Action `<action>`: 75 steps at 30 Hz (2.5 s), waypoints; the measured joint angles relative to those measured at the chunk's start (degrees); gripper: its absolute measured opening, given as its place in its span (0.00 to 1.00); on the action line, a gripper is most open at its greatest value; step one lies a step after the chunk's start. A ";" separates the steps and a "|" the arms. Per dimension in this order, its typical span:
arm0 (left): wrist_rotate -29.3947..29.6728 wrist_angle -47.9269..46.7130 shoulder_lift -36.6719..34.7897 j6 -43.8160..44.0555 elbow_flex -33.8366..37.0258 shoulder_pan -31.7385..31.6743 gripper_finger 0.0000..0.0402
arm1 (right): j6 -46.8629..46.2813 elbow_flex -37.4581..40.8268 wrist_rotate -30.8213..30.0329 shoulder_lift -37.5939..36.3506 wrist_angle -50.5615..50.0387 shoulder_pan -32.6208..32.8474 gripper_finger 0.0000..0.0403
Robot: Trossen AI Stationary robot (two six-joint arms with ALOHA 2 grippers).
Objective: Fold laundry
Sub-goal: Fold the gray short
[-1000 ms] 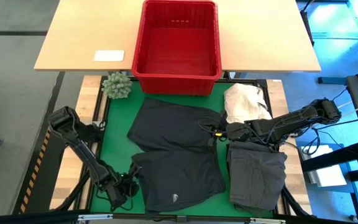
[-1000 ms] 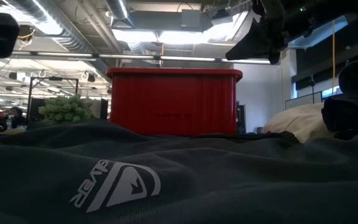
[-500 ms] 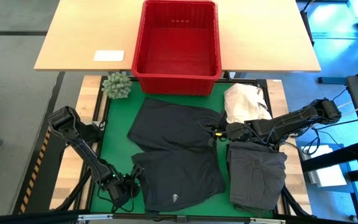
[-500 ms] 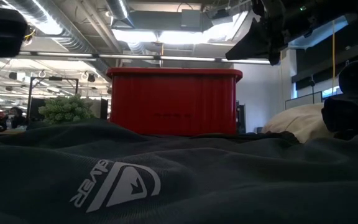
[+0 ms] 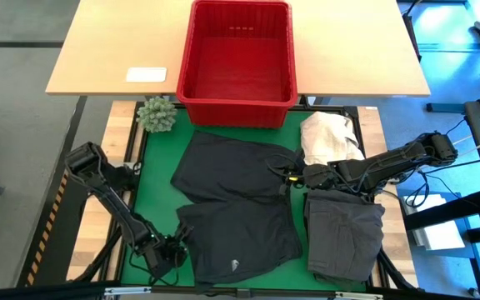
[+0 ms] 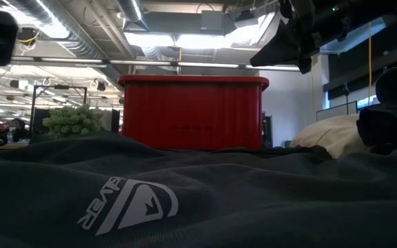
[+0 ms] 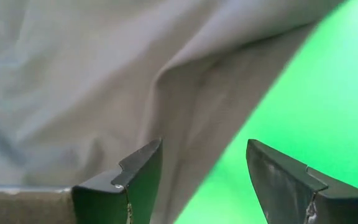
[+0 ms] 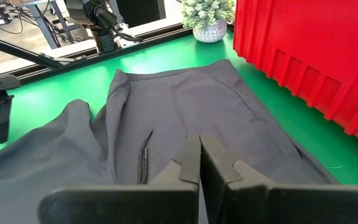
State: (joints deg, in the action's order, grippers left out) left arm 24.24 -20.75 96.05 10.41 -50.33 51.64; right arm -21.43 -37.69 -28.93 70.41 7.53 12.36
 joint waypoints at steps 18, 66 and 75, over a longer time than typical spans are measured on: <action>-5.55 2.83 1.49 -2.05 0.00 -6.72 0.56 | -5.32 0.00 0.02 0.00 0.13 0.04 0.00; -10.49 -1.56 4.57 -3.08 -4.86 -9.86 0.29 | -5.13 0.00 0.04 0.00 -0.04 0.00 0.00; -10.61 -1.81 4.55 -1.06 -4.92 -9.47 0.29 | -5.13 0.00 1.55 0.00 -0.11 0.00 0.00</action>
State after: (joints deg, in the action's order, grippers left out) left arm 13.63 -22.57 100.60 9.35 -55.24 42.17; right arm -26.57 -37.69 -27.38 70.41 7.42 12.36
